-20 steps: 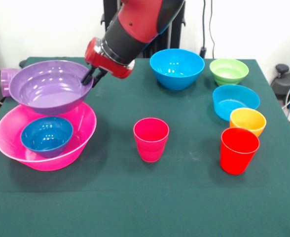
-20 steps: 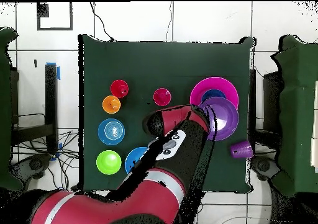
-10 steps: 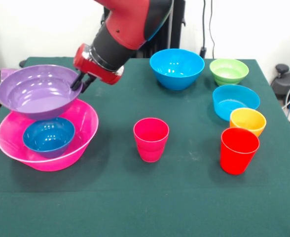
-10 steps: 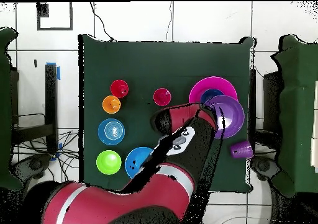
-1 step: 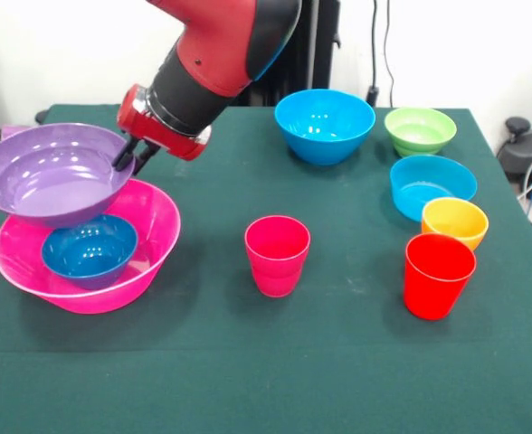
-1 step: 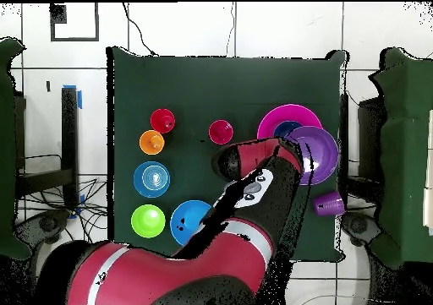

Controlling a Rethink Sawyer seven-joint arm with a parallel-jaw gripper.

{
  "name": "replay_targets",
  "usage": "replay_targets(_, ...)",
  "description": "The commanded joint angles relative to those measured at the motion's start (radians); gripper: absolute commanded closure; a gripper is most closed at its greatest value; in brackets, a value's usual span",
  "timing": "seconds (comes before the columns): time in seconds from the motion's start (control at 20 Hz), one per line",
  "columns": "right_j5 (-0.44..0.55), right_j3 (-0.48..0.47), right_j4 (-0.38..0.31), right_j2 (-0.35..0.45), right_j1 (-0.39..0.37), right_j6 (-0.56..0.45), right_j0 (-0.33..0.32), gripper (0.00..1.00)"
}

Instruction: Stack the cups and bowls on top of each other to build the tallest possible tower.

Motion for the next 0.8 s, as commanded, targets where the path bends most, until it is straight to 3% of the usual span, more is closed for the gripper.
replay_targets(0.05, -0.069, -0.056, -0.053, 0.113, 0.017, 0.001, -0.012, 1.0)
replay_targets(0.8, -0.05, -0.088, -0.056, 0.127, 0.002, -0.037, -0.017, 1.0)
